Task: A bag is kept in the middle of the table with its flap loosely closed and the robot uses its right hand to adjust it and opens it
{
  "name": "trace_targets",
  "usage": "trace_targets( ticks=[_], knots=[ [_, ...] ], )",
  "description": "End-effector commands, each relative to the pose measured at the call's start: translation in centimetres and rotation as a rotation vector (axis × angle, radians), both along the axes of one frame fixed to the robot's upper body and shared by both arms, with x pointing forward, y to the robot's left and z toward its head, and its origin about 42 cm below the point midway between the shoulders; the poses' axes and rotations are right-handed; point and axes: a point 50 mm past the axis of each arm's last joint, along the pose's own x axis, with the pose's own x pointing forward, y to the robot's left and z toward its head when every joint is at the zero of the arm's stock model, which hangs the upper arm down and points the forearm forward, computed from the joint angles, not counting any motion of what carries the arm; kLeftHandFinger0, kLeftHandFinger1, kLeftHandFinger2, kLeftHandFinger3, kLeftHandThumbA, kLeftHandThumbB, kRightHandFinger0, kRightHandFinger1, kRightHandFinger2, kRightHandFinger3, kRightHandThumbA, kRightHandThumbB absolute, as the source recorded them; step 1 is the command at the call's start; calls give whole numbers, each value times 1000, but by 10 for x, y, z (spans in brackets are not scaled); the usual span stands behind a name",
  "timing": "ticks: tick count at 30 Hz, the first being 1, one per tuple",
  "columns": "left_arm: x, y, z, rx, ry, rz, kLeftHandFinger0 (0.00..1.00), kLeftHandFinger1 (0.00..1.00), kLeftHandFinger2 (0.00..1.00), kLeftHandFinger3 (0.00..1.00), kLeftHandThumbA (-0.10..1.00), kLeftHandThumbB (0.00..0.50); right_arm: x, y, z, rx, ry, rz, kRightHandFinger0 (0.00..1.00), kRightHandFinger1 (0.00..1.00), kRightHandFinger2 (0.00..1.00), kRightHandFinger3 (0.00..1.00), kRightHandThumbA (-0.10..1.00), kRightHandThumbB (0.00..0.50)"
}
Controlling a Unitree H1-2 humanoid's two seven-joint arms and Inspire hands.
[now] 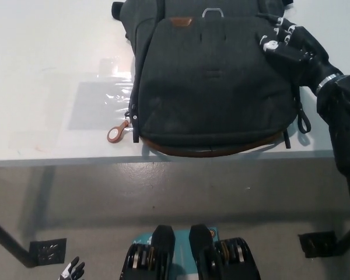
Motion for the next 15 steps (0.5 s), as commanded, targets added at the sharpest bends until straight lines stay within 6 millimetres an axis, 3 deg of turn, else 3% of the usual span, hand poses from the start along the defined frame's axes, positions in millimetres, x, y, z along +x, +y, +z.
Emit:
trace_targets(
  ticks=[1,11,13,15],
  knots=[
    [3,7,8,30,-52,-22,1000,1000,1000,1000,1000,500,2,-6,29,-24,-51,-89,0,331,690,785,-100,125],
    [4,7,7,30,-50,-23,1000,1000,1000,1000,1000,500,-17,-6,45,-22,-133,-53,0,349,666,751,-100,119],
    [5,7,7,35,-52,-26,1000,1000,1000,1000,1000,500,-30,-7,53,-19,-186,-36,0,340,663,715,-100,116],
    [7,8,9,48,-56,-27,1000,1000,1000,1000,1000,500,-42,-7,61,-20,-216,-30,0,335,685,746,-100,119]
  ],
)
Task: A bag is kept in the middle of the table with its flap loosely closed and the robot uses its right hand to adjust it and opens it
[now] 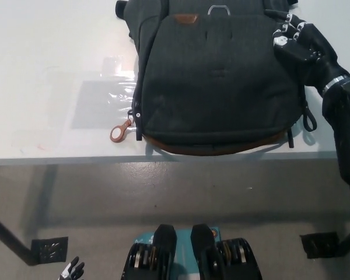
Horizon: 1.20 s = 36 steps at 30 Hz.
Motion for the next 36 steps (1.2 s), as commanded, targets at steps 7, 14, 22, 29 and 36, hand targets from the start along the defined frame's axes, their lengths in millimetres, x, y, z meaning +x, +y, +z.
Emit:
trace_targets(
  ticks=[7,14,22,29,36],
  knots=[
    [7,9,10,41,-63,-25,1000,1000,1000,1000,1000,500,-72,-8,71,32,-263,65,0,286,631,701,-100,117],
    [10,11,11,64,-66,-30,1000,1000,1000,1000,1000,500,-133,-8,73,42,-392,129,0,263,577,636,-100,78],
    [18,13,13,72,-77,-32,1000,1000,1000,1000,1000,500,-177,-14,52,34,-401,151,0,247,551,601,-100,30],
    [24,13,15,80,-87,-36,1000,1000,1000,1000,1000,500,-192,-13,10,86,-270,169,0,202,478,513,-100,51],
    [31,15,19,84,-103,-41,1000,1000,1000,1000,1000,500,-211,-22,-26,-106,-176,426,1000,1000,1000,1000,921,496]
  ],
)
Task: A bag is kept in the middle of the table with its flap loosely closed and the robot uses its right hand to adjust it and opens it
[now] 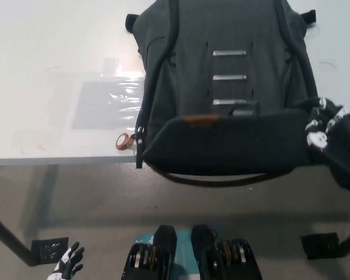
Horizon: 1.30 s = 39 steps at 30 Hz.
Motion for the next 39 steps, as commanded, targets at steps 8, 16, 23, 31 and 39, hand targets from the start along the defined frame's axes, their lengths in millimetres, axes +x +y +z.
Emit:
trace_targets(
  ticks=[8,16,23,31,39],
  knots=[
    [14,10,11,32,-68,-10,1000,1000,1000,1000,1000,500,-21,-13,9,-158,-140,301,1000,1000,1000,1000,968,485],
    [28,11,16,35,-93,-23,1000,1000,1000,1000,1000,500,-23,-18,1,-145,-141,323,1000,1000,1000,1000,1000,500],
    [35,11,19,33,-104,-32,1000,1000,1000,1000,1000,500,-28,-26,-8,-118,-124,327,1000,1000,1000,1000,1000,500],
    [39,12,21,53,-109,-37,1000,1000,1000,1000,1000,500,-57,-43,-23,-21,-215,119,1000,1000,1000,1000,1000,500],
    [48,12,23,40,-121,-32,1000,1000,1000,1000,1000,500,-143,-35,-36,-9,-352,-132,1000,1000,1000,1000,998,499]
  ],
)
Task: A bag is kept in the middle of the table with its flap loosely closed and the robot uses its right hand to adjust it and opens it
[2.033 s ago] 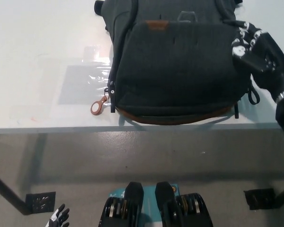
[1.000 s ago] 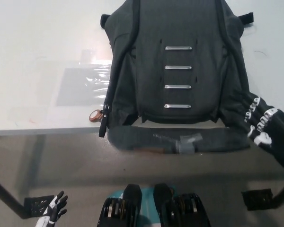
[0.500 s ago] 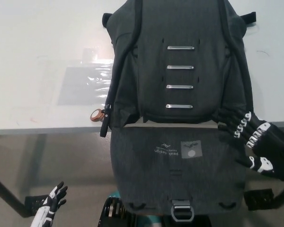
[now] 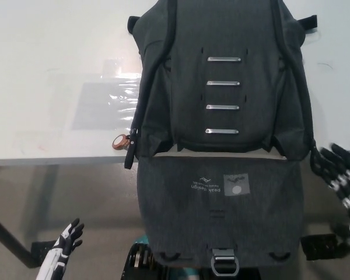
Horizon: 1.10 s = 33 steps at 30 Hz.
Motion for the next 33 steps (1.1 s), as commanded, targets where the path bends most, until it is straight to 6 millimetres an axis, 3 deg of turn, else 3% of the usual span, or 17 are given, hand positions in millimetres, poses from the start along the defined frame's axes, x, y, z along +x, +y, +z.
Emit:
trace_targets(
  ticks=[1,3,4,6,12,13,14,16,19,20,21,24,28,33],
  knots=[
    [7,8,9,12,-58,-6,1000,1000,1000,1000,1000,500,-41,-1,-2,-7,-180,-163,1000,1000,1000,1000,1000,500],
    [4,9,8,15,-54,-4,1000,1000,1000,1000,1000,500,-50,2,-16,-3,-172,-210,1000,1000,1000,1000,1000,483],
    [3,9,8,20,-53,-4,1000,1000,1000,1000,1000,500,-56,6,-26,9,-165,-245,1000,1000,1000,1000,1000,408],
    [5,8,7,19,-50,-8,1000,1000,1000,1000,1000,500,-66,14,-49,-21,-132,-299,1000,1000,1000,1000,1000,359],
    [9,7,9,15,-59,-11,1000,1000,1000,1000,1000,500,-70,42,-102,-40,12,-297,1000,1000,1000,1000,1000,367],
    [9,7,9,13,-58,-11,1000,1000,1000,1000,1000,500,-69,49,-114,-37,67,-279,1000,1000,1000,1000,1000,393],
    [11,6,10,16,-62,-14,1000,1000,1000,1000,1000,500,-66,55,-124,-31,98,-265,1000,1000,1000,1000,1000,376],
    [14,4,12,19,-68,-18,1000,1000,1000,1000,1000,500,-58,67,-141,-81,125,-284,1000,1000,1000,1000,1000,388],
    [15,4,12,7,-70,-19,1000,1000,1000,1000,1000,500,-50,83,-158,-18,213,-227,1000,1000,1000,1000,1000,396],
    [15,3,12,6,-72,-20,1000,1000,1000,1000,1000,500,-46,90,-165,38,266,-183,1000,1000,1000,1000,1000,365],
    [15,3,13,6,-72,-20,1000,1000,1000,1000,1000,500,-46,91,-166,43,270,-178,1000,1000,1000,1000,1000,364],
    [15,1,12,5,-71,-22,1000,1000,1000,1000,1000,500,-33,116,-173,133,382,-147,1000,1000,1000,1000,1000,286],
    [20,0,15,11,-81,-30,1000,1000,1000,1000,1000,500,-22,132,-174,130,405,-112,1000,1000,1000,1000,1000,322],
    [24,1,19,11,-94,-30,1000,1000,1000,1000,1000,500,-18,131,-177,121,415,-86,1000,1000,1000,1000,1000,277]
  ],
)
